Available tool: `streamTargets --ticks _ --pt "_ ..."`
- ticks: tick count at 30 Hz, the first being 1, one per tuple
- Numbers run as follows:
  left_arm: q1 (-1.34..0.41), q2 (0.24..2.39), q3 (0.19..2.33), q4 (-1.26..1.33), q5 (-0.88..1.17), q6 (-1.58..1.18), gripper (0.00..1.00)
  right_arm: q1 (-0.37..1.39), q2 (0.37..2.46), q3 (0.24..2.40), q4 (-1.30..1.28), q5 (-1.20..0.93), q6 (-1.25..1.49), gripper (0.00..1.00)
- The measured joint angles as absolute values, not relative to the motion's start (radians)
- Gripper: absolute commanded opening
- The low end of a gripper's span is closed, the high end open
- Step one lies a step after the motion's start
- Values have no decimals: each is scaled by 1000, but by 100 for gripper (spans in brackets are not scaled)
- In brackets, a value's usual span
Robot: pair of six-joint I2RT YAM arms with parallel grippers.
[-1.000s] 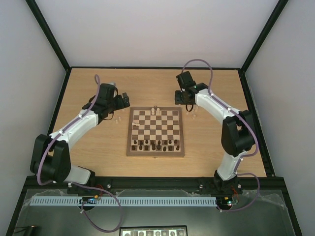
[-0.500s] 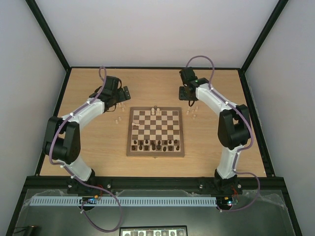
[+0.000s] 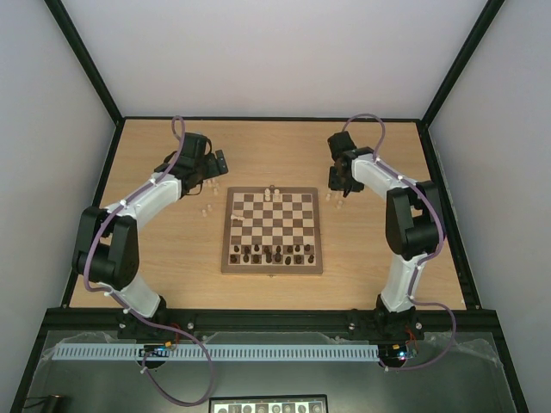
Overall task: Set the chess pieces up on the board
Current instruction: Pick up the chess piece at the center of the board.
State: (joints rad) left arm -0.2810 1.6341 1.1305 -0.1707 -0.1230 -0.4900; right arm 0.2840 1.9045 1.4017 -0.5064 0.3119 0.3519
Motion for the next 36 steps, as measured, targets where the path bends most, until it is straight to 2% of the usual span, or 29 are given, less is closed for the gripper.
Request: streamTargets --ticks 8,29,36 --pt "-281 1633 1127 -170 -120 -482 100 279 1905 1382 -498 307 352 34" --pt "-279 1617 1115 -169 -120 -474 99 245 1956 1383 -470 256 352 29" --pt "-274 1617 1115 -169 -116 -472 100 241 1966 1386 -464 244 356 21"
